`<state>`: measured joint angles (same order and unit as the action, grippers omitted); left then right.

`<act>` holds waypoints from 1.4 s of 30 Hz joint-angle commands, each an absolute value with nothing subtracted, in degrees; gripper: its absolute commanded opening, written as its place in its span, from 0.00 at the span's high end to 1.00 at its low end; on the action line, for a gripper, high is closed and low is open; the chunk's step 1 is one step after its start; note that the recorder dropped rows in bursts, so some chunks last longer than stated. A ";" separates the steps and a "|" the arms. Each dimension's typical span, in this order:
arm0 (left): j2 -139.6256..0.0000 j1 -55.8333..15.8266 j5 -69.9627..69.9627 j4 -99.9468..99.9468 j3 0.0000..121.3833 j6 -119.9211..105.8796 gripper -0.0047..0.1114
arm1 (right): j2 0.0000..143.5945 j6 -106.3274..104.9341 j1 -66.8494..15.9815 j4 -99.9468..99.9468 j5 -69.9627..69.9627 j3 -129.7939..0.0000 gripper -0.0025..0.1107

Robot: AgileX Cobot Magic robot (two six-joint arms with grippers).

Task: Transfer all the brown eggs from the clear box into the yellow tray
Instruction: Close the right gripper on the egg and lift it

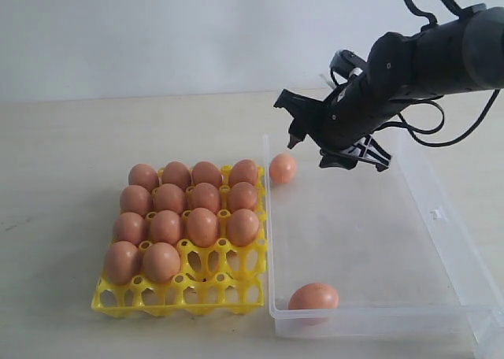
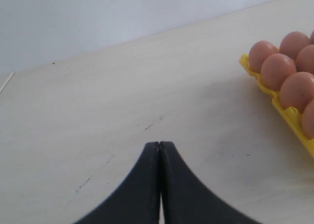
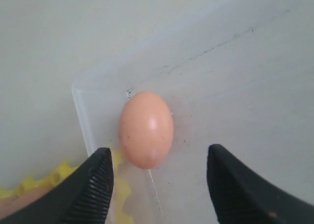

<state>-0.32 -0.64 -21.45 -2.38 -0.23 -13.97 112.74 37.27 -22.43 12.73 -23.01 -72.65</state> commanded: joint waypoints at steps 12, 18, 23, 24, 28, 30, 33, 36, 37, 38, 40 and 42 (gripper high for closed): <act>0.00 -0.67 -20.82 -2.84 0.00 -13.55 0.96 | 116.42 34.51 -23.31 13.30 -15.22 -73.09 0.48; 0.00 -0.67 -20.82 -2.84 0.00 -13.55 0.96 | 119.55 32.97 -24.34 13.37 -16.86 -76.56 0.48; 0.00 -0.67 -20.82 -2.84 0.00 -13.55 0.96 | 121.95 32.84 -24.62 13.09 -17.52 -79.08 0.48; 0.00 -0.67 -20.82 -2.84 0.00 -13.55 0.96 | 122.38 32.84 -24.62 13.09 -17.72 -79.39 0.48; 0.00 -0.67 -20.82 -2.84 0.00 -13.55 0.96 | 124.34 32.53 -24.62 12.97 -19.66 -80.52 0.48; 0.00 -0.67 -20.82 -2.84 0.00 -13.55 0.96 | 125.07 32.53 -24.62 12.97 -20.04 -80.82 0.48; 0.00 -0.67 -20.82 -2.84 0.00 -13.55 0.96 | 125.44 32.53 -24.62 12.97 -20.16 -81.04 0.56; 0.00 -0.67 -20.82 -2.84 0.00 -13.55 0.96 | 124.10 31.67 -24.62 12.51 -20.93 -81.04 0.95; 0.00 -0.67 -20.82 -2.84 0.00 -13.55 0.96 | 123.53 30.81 -24.51 12.39 -21.30 -81.04 0.97; 0.00 -0.67 -20.82 -2.84 0.00 -13.55 0.96 | 121.83 29.58 -24.51 10.98 -21.30 -80.80 0.98; 0.00 -0.67 -20.82 -2.84 0.00 -13.55 0.96 | 117.72 27.15 -25.01 8.83 -16.33 -77.47 0.98; 0.00 -0.67 -20.82 -2.84 0.00 -13.55 0.96 | 111.37 20.51 -27.20 8.83 -4.94 -69.42 0.98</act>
